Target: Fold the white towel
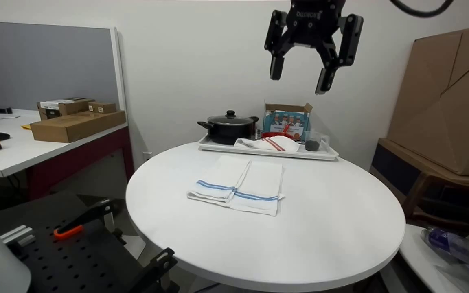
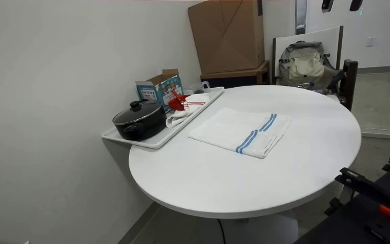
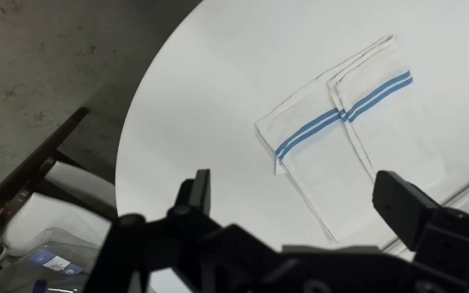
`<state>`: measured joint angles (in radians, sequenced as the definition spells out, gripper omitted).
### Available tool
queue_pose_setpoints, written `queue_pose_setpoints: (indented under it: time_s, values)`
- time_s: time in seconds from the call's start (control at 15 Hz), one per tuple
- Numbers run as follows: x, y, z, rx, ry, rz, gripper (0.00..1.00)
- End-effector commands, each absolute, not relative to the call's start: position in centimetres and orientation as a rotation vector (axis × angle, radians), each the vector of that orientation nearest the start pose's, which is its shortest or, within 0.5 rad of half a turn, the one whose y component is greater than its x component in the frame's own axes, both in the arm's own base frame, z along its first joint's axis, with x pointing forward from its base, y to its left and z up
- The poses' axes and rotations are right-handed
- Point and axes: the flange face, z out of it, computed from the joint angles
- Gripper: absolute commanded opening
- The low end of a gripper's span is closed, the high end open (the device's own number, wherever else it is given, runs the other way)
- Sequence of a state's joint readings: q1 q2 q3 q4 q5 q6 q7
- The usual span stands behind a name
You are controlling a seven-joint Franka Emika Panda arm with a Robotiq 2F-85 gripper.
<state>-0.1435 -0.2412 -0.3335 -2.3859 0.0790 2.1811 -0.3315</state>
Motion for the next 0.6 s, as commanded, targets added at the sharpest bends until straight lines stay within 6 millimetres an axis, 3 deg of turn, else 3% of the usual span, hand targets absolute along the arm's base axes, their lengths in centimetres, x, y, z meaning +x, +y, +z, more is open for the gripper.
queue_pose_setpoints:
  time_s: [0.0, 0.27, 0.53]
  values:
    - [46.3, -20.9, 39.3, -3.013, 0.281, -0.146, 1.0]
    - [50.1, -19.0, 36.9, -2.927, 0.32, -0.219, 1.0]
    - [52.9, -18.4, 32.7, -2.871, 0.36, -0.157, 1.0]
